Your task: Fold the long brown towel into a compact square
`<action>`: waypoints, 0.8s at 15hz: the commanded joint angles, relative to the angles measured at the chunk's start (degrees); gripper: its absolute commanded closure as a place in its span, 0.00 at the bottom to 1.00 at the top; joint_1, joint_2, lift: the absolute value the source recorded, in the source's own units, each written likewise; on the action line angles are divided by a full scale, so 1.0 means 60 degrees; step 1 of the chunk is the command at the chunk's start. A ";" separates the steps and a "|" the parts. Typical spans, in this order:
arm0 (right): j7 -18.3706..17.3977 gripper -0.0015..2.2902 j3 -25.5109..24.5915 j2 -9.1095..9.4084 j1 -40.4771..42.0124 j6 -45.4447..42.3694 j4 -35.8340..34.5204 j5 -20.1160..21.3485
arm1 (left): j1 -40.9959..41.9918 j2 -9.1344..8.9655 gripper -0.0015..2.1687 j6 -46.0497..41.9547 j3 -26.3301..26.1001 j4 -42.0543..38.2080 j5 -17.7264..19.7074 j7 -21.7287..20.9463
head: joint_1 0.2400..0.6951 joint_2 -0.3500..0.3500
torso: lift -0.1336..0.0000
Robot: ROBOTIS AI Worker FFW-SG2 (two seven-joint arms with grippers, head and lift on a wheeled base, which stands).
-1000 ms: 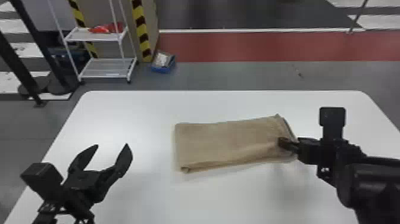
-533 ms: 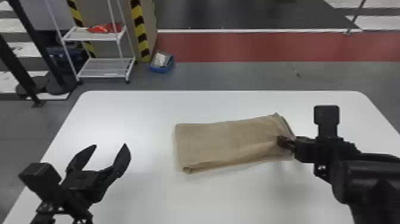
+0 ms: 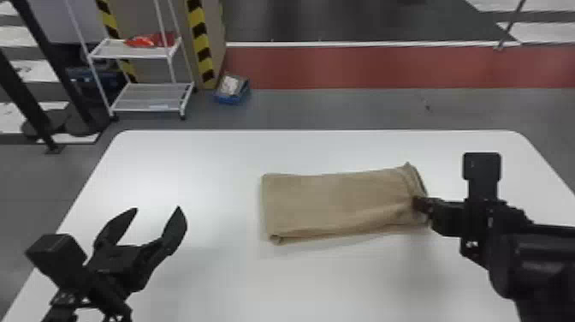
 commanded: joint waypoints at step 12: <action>-0.0453 0.72 0.3244 0.0288 -0.0029 0.1572 -0.2737 0.0341 | 0.0080 0.0074 0.03 -0.0234 -0.0002 -0.0094 0.0062 0.0000 | 1.00 0.67 | 0.13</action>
